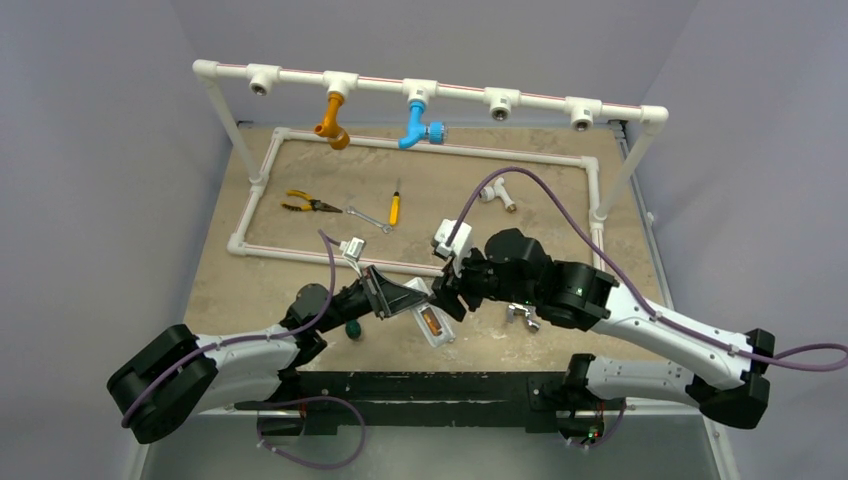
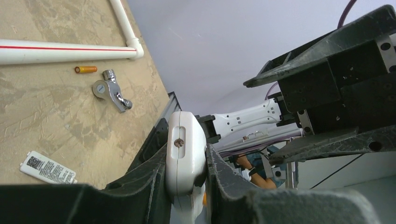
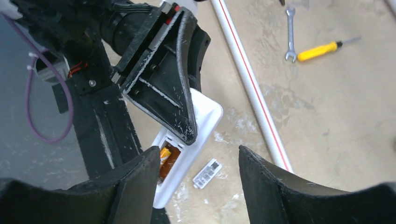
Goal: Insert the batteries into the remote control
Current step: Load the battery into the remote control.
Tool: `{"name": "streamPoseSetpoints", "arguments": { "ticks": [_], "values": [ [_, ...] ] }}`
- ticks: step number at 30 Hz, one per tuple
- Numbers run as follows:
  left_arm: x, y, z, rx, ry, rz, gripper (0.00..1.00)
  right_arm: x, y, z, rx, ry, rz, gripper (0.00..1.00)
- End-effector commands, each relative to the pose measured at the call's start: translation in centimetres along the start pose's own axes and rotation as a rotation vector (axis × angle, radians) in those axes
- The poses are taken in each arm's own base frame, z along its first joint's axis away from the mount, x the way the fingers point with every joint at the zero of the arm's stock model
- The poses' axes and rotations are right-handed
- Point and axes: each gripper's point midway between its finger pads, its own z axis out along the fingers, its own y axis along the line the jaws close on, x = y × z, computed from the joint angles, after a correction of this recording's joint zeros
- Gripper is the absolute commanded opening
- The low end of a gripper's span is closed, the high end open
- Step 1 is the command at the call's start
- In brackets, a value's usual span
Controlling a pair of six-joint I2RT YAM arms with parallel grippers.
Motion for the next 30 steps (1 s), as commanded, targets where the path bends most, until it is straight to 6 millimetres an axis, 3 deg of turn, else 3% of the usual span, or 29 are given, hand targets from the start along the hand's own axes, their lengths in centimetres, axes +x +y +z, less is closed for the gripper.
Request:
{"name": "streamPoseSetpoints", "arguments": {
  "ticks": [1, 6, 12, 14, 16, 21, 25, 30],
  "values": [
    [0.1, -1.6, -0.3, 0.073, 0.008, 0.007, 0.00, -2.7, 1.8, -0.8, -0.151, -0.177, -0.307, 0.60],
    [0.3, -1.6, -0.4, 0.071, 0.016, 0.006, 0.00, -1.8, 4.1, -0.9, -0.330, -0.123, -0.464, 0.60],
    [0.2, -1.7, -0.4, 0.074, 0.014, 0.006, 0.00, -0.8, 6.5, -1.3, -0.533, -0.170, -0.459, 0.59],
    [0.3, -1.6, -0.4, 0.071, 0.016, 0.005, 0.00, -1.5, 6.0, -1.5, -0.568, -0.256, -0.380, 0.60],
    [0.3, -1.5, -0.4, 0.068, 0.017, 0.004, 0.00, -3.5, 5.8, -2.5, -0.636, -0.367, -0.298, 0.61],
    [0.4, -1.4, -0.5, 0.064, 0.020, 0.002, 0.00, -5.1, 3.8, -2.7, -0.678, -0.388, -0.204, 0.64],
    [0.4, -1.6, -0.5, 0.072, 0.020, 0.005, 0.00, -5.0, 3.0, -1.3, -0.650, -0.382, -0.208, 0.69],
    [0.4, -1.7, -0.6, 0.073, 0.016, 0.006, 0.00, -2.1, 2.3, -1.4, -0.583, -0.335, -0.304, 0.68]
  ]
}}
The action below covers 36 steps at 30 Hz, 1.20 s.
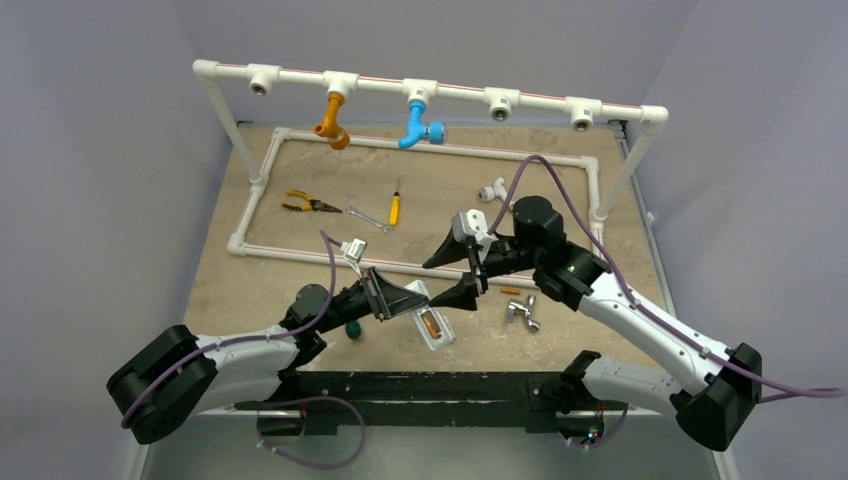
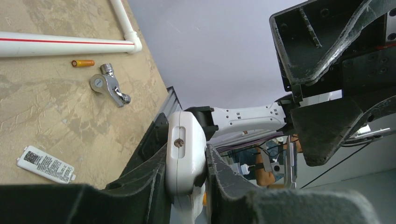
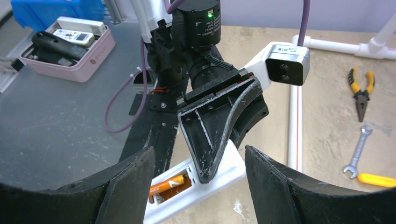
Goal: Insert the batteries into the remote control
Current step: Load the battery into the remote control.
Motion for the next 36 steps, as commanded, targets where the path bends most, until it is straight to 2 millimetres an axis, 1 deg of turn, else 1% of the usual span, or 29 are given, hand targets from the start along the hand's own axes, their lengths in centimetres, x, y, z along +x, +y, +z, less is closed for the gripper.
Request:
{"name": "streamPoseSetpoints", "arguments": {
  "ticks": [1, 4, 6, 8, 10, 13, 18, 23, 30, 36],
  "values": [
    [-0.2, -1.7, -0.3, 0.070, -0.010, 0.011, 0.00, 0.5, 1.4, -1.4, -0.016, 0.026, -0.129, 0.68],
    [-0.1, -1.7, -0.3, 0.069, -0.007, 0.012, 0.00, 2.1, 2.1, -2.3, -0.009, 0.094, -0.151, 0.66],
    [-0.1, -1.7, -0.3, 0.069, -0.003, 0.012, 0.00, 3.1, 1.9, -2.6, 0.015, 0.120, -0.144, 0.63],
    [-0.1, -1.8, -0.2, 0.070, -0.003, 0.013, 0.00, 4.3, 1.9, -2.7, 0.021, 0.139, -0.135, 0.63],
    [-0.1, -1.9, -0.2, 0.072, -0.001, 0.013, 0.00, 5.2, 2.5, -2.8, -0.011, 0.152, -0.153, 0.64],
    [-0.1, -1.8, -0.3, 0.071, -0.003, 0.012, 0.00, 5.4, 3.0, -2.6, -0.043, 0.139, -0.171, 0.64],
    [-0.2, -1.9, -0.3, 0.072, -0.004, 0.014, 0.00, 5.7, 3.6, -2.3, -0.113, 0.134, -0.178, 0.58],
    [-0.2, -1.8, -0.3, 0.068, -0.006, 0.014, 0.00, 6.0, 4.3, -2.1, -0.175, 0.129, -0.199, 0.53],
    [-0.2, -1.7, -0.2, 0.064, -0.004, 0.012, 0.00, 6.4, 4.6, -1.6, -0.180, 0.132, -0.247, 0.50],
    [-0.2, -1.7, -0.2, 0.062, -0.007, 0.013, 0.00, 7.3, 5.1, -0.4, -0.187, 0.176, -0.274, 0.49]
  ]
}}
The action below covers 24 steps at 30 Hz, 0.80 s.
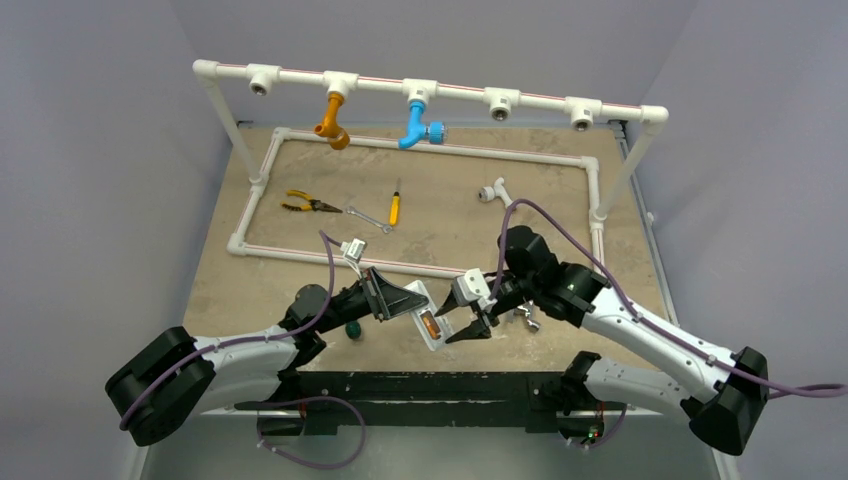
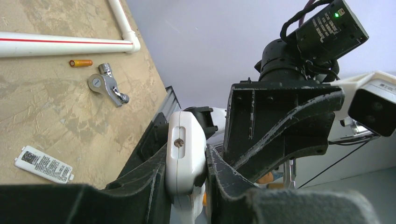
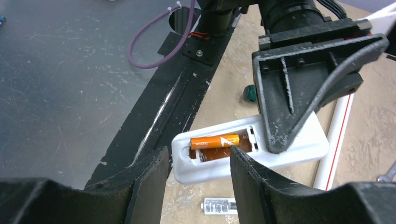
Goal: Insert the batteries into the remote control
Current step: Load the battery into the remote control.
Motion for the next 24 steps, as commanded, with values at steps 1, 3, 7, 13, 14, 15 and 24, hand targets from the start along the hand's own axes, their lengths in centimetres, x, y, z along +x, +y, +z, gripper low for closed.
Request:
{"name": "streamPoseSetpoints", "arguments": {
  "ticks": [1, 3, 7, 13, 14, 15, 24],
  "values": [
    [-0.3, -1.5, 0.0, 0.058, -0.009, 0.012, 0.00, -0.1, -0.2, 0.8, 0.003, 0.016, -0.060, 0.49],
    [-0.3, -1.7, 0.0, 0.062, -0.009, 0.013, 0.00, 0.0, -0.2, 0.9, 0.000, 0.016, -0.058, 0.48],
    [-0.4, -1.8, 0.1, 0.064, -0.009, 0.015, 0.00, 0.1, -0.2, 1.3, -0.007, 0.016, -0.054, 0.46],
    [-0.4, -1.7, 0.1, 0.060, -0.007, 0.015, 0.00, 0.5, -0.7, 1.5, 0.000, 0.032, -0.044, 0.43],
    [-0.4, -1.7, 0.2, 0.060, -0.007, 0.015, 0.00, 0.6, -0.7, 1.5, -0.001, 0.034, -0.042, 0.43],
    [-0.4, -1.7, 0.2, 0.061, -0.008, 0.014, 0.00, 0.6, -0.7, 1.6, -0.005, 0.035, -0.040, 0.43],
    [-0.4, -1.7, 0.1, 0.061, -0.010, 0.011, 0.00, 1.0, -0.9, 1.8, -0.008, 0.045, -0.025, 0.40]
  ]
}}
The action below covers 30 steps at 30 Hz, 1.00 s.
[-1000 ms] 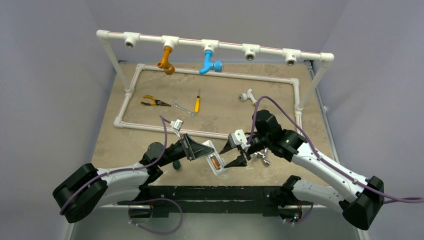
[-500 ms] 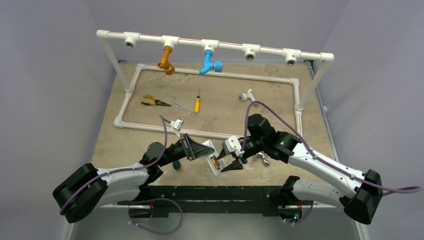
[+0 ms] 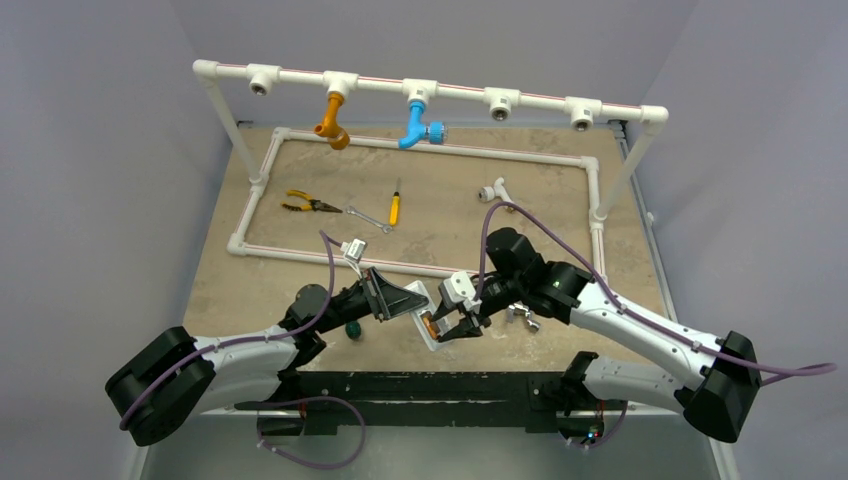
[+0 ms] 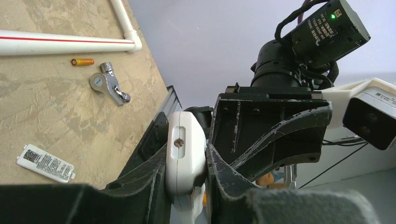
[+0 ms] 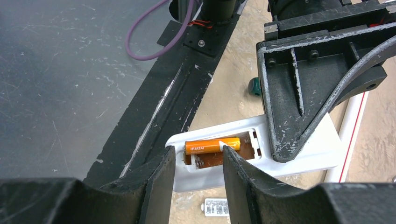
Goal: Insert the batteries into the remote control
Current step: Load the battery into the remote control.
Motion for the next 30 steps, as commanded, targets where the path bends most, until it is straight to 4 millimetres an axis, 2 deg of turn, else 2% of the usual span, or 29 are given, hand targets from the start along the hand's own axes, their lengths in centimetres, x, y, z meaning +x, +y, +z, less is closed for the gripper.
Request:
{"name": "streamPoseSetpoints", "arguments": {
  "ticks": [1, 15, 30],
  "values": [
    [-0.52, -1.88, 0.14, 0.068, -0.015, 0.012, 0.00, -0.58, -0.63, 0.08, 0.018, -0.004, -0.036, 0.40],
    [-0.68, -1.90, 0.19, 0.067, -0.023, 0.011, 0.00, 0.02, -1.18, -0.10, 0.088, 0.011, -0.038, 0.38],
    [-0.74, -1.76, 0.25, 0.062, -0.027, 0.008, 0.00, 0.31, -1.27, 0.20, 0.080, 0.026, -0.017, 0.30]
  ]
}}
